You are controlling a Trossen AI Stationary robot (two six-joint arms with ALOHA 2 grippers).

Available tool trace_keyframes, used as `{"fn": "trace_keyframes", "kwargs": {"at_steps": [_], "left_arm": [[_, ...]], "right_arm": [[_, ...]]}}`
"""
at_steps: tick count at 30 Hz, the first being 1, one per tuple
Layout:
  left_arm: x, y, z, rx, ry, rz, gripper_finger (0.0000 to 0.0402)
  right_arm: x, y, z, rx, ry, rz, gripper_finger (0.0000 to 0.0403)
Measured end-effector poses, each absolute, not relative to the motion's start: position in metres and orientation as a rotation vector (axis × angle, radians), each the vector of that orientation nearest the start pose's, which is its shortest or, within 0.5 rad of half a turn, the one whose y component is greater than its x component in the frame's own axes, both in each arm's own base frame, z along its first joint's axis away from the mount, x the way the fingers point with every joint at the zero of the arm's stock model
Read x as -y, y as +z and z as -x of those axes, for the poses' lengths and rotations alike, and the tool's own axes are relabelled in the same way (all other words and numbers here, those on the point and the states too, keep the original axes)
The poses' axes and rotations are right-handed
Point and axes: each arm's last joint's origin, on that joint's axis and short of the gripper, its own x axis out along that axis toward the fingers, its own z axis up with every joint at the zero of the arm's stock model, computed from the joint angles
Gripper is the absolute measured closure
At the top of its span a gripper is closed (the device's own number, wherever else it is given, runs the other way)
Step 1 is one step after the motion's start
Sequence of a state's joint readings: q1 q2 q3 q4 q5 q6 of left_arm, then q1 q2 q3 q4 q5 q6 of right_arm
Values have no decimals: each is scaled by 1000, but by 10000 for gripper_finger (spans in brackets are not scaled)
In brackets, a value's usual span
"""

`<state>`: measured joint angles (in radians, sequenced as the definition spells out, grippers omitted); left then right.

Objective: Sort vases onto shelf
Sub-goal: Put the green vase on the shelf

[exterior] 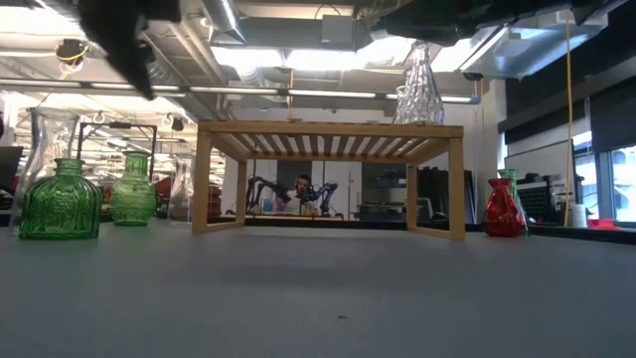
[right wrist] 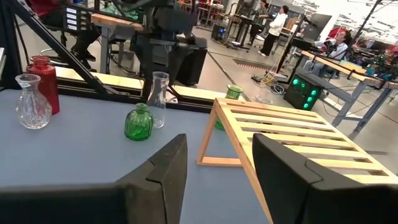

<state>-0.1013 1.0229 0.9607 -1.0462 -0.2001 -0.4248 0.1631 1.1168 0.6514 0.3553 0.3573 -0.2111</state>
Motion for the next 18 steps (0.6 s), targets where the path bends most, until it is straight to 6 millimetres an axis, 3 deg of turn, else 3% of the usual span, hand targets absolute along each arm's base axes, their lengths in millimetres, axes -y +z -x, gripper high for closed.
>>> {"fn": "trace_keyframes", "kwargs": {"at_steps": [6, 11, 18], "left_arm": [[15, 271, -167, -1167, 274, 321, 209], [16, 247, -168, -1280, 258, 333, 209], [23, 227, -178, -1398, 213, 302, 209]], "right_arm": [[-30, 274, -243, -127, -182, 238, 233], [-30, 274, -243, -126, -183, 238, 233], [-30, 274, -243, -125, -183, 238, 233]]}}
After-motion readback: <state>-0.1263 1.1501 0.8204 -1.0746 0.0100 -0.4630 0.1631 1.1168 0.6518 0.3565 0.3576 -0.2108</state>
